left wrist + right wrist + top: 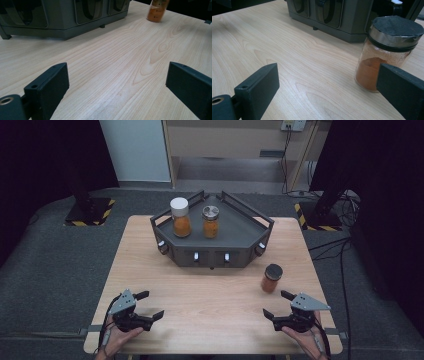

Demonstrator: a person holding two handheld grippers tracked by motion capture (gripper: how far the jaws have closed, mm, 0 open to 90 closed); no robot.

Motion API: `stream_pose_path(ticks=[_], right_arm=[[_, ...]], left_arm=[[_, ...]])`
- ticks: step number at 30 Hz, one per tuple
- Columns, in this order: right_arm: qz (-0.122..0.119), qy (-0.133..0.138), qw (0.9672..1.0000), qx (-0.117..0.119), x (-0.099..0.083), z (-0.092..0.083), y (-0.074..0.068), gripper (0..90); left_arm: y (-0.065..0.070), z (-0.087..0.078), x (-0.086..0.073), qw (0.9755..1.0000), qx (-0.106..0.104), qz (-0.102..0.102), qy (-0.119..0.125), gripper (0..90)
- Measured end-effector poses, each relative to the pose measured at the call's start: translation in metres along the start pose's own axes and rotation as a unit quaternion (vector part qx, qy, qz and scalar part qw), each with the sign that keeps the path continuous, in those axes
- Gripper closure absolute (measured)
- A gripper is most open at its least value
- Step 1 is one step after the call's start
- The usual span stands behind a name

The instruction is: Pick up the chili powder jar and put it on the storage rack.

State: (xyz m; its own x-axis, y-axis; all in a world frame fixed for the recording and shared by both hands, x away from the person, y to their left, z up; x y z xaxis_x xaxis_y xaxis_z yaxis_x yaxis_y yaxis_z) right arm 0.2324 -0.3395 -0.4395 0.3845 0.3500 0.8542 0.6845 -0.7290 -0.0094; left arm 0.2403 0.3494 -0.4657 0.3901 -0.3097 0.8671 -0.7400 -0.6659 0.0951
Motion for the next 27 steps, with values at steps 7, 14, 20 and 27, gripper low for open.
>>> stream_pose_path(ticks=[7,14,20,27], right_arm=[[0.003,0.001,1.0,-0.004,0.0,-0.0013,-0.0016,3.6],[0.003,0.0,1.0,0.002,0.0,-0.0015,-0.0009,3.9],[-0.009,-0.001,1.0,-0.002,0.0025,-0.0026,-0.0067,3.9],[-0.001,0.017,0.9998,-0.005,0.0037,-0.009,-0.0089,3.9]], left_arm=[[0.0003,-0.0003,0.0002,1.0,0.001,-0.001,-0.001,4.0],[0.0007,-0.0007,0.0003,1.0,0.001,0.0,-0.001,4.0],[0.0011,-0.0013,0.0001,1.0,0.002,-0.002,-0.002,4.0],[0.0017,-0.0029,-0.0006,1.0,0.004,-0.003,-0.001,3.9]])
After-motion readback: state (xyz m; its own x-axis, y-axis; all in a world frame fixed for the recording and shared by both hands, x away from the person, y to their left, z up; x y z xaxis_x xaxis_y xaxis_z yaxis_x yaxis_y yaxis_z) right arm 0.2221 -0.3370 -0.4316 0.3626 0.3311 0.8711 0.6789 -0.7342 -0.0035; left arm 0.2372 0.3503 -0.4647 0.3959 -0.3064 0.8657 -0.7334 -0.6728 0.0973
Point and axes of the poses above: each handheld gripper's, and its own axes: z roughly forward along the jaws, x roughly out of its top, y roughly to its right, the point moved 2 cm from there along z, roughly forward along the jaws, and after that the axes turned 7 degrees about -y, right-handed, at the moved point
